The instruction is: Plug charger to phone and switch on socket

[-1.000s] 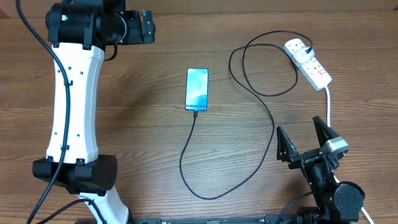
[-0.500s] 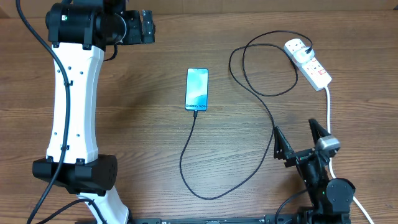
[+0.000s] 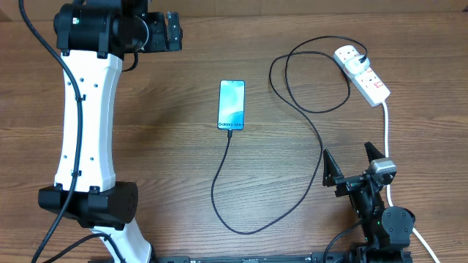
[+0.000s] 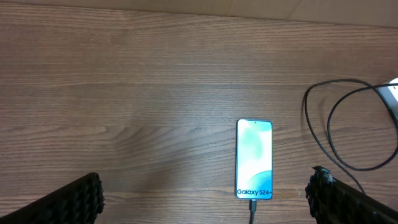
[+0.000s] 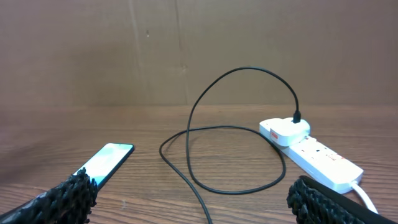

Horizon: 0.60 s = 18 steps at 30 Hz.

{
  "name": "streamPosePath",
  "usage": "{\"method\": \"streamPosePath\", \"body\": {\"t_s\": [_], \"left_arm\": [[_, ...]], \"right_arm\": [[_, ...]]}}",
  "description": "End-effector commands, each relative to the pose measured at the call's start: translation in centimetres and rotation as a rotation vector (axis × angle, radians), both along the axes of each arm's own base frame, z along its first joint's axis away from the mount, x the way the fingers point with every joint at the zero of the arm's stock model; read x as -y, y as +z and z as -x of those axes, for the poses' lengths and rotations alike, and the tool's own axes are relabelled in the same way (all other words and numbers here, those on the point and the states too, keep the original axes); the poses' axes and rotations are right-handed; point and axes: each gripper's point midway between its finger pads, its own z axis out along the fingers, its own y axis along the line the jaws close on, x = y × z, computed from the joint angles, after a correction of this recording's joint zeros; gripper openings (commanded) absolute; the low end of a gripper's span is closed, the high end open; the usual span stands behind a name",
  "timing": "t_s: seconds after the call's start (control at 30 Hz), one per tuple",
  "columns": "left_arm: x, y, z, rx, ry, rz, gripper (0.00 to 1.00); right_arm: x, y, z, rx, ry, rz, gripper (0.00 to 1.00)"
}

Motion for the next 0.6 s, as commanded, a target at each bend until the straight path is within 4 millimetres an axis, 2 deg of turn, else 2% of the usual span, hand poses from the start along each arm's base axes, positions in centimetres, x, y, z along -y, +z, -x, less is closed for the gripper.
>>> {"method": "streamPosePath", "body": {"t_s": [0.0,0.27,0.47,0.57], "left_arm": [[0.0,0.1,0.0,0.001,0.014,0.004,1.0],[0.0,0.1,0.0,0.001,0.014,0.004,1.0],[0.0,0.1,0.0,0.001,0.014,0.004,1.0],[0.0,0.1,0.0,0.001,0.015,0.005,1.0]], "right_arm": [[0.6,-0.2,-0.1,0.004,-0.035,0.016,1.0],[2.8,-0.6,-0.3,-0.015,-0.162,-0.021,1.0],[2.6,-0.6,-0.3,-0.012,-0.155,0.004,1.0],[2.1,-0.6,-0.3,-0.002,-0.133,0.081,1.0]]}}
